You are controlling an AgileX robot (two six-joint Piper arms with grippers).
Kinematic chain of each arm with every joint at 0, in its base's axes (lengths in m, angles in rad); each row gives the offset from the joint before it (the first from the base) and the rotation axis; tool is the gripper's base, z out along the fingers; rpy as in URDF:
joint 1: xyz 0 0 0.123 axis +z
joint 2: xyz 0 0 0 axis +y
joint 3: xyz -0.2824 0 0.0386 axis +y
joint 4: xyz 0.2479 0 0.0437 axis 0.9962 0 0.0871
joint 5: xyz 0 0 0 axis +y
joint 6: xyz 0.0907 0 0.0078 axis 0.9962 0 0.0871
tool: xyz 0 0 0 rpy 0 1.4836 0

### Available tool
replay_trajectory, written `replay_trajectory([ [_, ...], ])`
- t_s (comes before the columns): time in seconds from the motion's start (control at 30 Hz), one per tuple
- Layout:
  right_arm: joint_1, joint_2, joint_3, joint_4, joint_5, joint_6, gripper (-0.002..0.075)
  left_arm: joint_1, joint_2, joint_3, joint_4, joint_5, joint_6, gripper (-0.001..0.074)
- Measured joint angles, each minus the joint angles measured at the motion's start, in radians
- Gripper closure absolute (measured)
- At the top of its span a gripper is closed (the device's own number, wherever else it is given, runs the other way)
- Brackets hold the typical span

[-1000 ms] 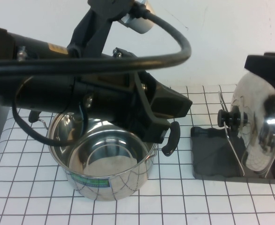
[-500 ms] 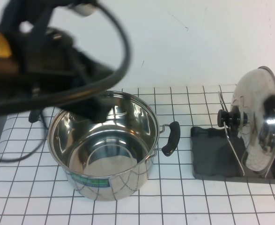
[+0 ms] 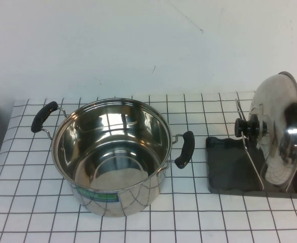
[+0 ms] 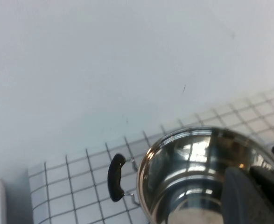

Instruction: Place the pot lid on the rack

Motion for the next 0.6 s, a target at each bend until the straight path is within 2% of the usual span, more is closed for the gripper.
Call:
replay_trajectory([
  [0.33, 0.000, -0.412, 0.471, 0.187, -0.212, 0.003, 0.0722, 0.000, -0.363, 0.450, 0.008, -0.245, -0.033, 0.0736],
  [0.6, 0.000, -0.577, 0.573, 0.245, -0.226, 0.003, 0.0724, 0.000, -0.418, 0.611, 0.057, -0.400, -0.035, 0.0736],
])
